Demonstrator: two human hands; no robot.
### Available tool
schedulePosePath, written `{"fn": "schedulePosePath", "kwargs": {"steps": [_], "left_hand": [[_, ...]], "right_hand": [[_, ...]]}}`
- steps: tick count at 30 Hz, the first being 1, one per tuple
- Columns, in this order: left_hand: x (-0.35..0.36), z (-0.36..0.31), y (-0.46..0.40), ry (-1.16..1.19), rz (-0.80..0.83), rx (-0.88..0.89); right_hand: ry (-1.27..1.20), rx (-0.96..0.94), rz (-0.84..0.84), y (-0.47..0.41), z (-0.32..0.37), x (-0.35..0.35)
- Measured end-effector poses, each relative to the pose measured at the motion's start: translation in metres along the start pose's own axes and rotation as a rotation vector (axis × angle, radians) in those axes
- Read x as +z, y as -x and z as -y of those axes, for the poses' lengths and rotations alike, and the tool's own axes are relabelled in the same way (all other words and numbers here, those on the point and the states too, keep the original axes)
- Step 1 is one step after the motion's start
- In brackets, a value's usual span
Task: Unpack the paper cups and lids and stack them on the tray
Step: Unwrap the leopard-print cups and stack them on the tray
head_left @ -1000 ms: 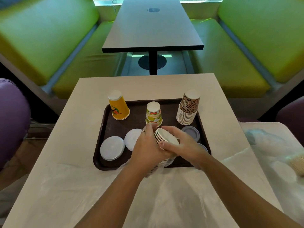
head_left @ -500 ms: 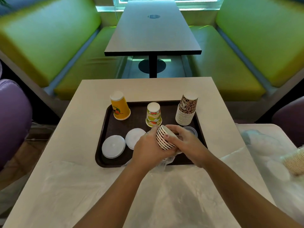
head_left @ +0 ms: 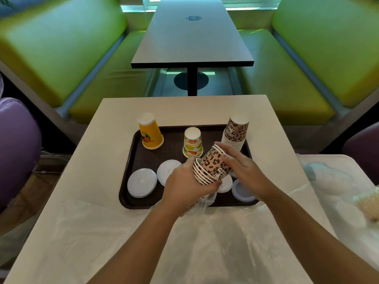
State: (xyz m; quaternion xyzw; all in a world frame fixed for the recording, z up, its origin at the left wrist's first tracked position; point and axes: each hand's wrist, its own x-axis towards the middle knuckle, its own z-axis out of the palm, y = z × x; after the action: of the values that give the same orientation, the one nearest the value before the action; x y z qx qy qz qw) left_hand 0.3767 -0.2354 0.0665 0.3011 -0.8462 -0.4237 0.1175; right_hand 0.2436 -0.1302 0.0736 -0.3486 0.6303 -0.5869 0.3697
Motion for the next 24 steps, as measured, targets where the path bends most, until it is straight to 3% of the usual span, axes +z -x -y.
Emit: {"fn": "schedulePosePath", "kwargs": {"steps": [2, 6, 9, 12, 16, 20, 24], "left_hand": [[0.001, 0.0, -0.001, 0.0, 0.005, 0.0], [0.002, 0.0, -0.004, 0.034, -0.002, 0.001], [0.001, 0.001, -0.006, 0.074, -0.019, -0.012], [0.0, 0.001, -0.009, 0.075, -0.001, -0.027], [0.002, 0.001, -0.012, 0.081, 0.0, -0.047], [-0.001, 0.005, -0.015, 0.073, -0.012, -0.086], [0.001, 0.007, -0.017, 0.078, 0.031, -0.111]], "right_hand": [[0.123, -0.091, 0.07, -0.002, -0.003, -0.004], [0.572, -0.36, 0.124, -0.009, -0.004, -0.015], [0.943, -0.443, 0.245, -0.015, -0.005, -0.025], [1.278, -0.586, 0.156, -0.024, -0.011, -0.025], [1.25, -0.658, -0.059, -0.038, -0.013, -0.029], [0.942, -0.479, -0.438, -0.06, -0.005, -0.047], [0.748, -0.281, -0.609, -0.084, -0.008, -0.065]]}}
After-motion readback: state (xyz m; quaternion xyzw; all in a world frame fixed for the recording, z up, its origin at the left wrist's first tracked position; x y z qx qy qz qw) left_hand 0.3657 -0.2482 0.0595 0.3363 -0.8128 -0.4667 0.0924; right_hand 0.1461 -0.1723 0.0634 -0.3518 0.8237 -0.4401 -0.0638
